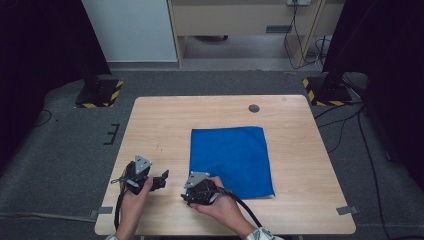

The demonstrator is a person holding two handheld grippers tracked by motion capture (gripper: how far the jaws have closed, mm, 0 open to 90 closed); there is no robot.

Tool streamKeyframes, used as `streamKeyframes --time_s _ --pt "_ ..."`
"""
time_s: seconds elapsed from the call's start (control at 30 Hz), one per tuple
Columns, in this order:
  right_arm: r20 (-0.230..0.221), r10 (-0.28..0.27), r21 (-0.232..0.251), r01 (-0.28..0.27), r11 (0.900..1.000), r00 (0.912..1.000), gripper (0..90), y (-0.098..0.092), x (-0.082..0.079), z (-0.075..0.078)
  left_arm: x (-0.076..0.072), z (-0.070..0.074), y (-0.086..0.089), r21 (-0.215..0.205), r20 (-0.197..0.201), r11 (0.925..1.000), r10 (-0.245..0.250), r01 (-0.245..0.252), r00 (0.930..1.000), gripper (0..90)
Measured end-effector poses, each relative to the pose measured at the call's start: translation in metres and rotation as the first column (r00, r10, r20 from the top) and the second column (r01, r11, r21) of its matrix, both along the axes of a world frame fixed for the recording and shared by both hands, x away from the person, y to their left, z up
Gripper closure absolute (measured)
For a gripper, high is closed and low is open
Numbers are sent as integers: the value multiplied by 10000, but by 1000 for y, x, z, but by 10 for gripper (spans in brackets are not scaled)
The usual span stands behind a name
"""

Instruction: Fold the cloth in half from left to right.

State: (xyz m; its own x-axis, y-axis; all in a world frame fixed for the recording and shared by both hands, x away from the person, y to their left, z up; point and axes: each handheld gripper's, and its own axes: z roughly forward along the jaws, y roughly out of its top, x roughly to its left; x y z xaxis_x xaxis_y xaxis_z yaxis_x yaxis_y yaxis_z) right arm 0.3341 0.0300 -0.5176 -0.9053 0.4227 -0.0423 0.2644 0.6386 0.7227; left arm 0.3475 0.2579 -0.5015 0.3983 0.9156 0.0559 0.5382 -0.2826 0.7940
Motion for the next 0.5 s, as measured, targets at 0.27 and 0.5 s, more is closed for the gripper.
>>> streamKeyframes --time_s 0.27,0.5 --pt "59 182 -142 -181 9997 9998 451 5 -2 -5 0 0 0 -13 -30 10000 -61 61 10000 94" --pt "-75 -158 -142 157 9998 9998 482 -1 0 -10 1 -1 0 -95 -121 9998 -181 179 9998 95"
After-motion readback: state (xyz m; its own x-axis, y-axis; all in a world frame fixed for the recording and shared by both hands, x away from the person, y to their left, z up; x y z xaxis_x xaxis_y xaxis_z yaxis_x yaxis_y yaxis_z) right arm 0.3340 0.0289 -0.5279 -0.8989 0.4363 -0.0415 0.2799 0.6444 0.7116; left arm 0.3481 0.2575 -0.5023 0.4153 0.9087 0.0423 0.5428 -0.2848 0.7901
